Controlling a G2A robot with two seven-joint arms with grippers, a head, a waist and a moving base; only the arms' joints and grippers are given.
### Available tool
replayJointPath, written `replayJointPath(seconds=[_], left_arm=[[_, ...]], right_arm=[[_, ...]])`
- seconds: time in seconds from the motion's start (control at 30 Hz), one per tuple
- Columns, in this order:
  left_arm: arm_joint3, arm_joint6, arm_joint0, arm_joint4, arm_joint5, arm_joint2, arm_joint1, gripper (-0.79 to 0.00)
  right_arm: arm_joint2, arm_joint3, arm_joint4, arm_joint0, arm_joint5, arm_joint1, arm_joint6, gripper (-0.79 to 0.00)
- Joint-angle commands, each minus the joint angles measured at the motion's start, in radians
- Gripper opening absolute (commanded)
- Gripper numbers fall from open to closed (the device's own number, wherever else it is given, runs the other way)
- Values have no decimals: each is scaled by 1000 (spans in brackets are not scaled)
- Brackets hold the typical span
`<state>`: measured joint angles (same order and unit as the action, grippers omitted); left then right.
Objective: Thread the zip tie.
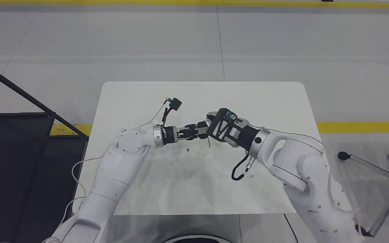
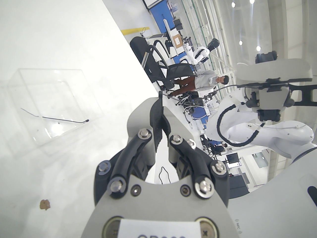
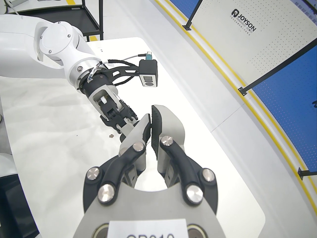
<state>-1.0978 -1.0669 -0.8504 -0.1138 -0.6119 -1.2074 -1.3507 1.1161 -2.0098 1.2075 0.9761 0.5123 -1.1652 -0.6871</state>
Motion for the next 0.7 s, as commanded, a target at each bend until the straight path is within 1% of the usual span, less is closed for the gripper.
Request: replayJointPath(seconds=[0.0, 0.33, 0.5, 0.67], left_arm=[[0, 0, 0, 0, 0, 0, 0, -785], [0, 0, 0, 0, 0, 0, 0, -785], [0, 0, 0, 0, 0, 0, 0, -785], [0, 0, 0, 0, 0, 0, 0, -785]], right_arm=[[-3, -1, 20, -1, 8, 1, 13, -785], [-44, -15, 176, -9, 7, 0, 50, -785], [-68, -4, 223, -24, 45, -1, 59, -785], [-79, 9, 233, -32, 82, -1, 69, -785]])
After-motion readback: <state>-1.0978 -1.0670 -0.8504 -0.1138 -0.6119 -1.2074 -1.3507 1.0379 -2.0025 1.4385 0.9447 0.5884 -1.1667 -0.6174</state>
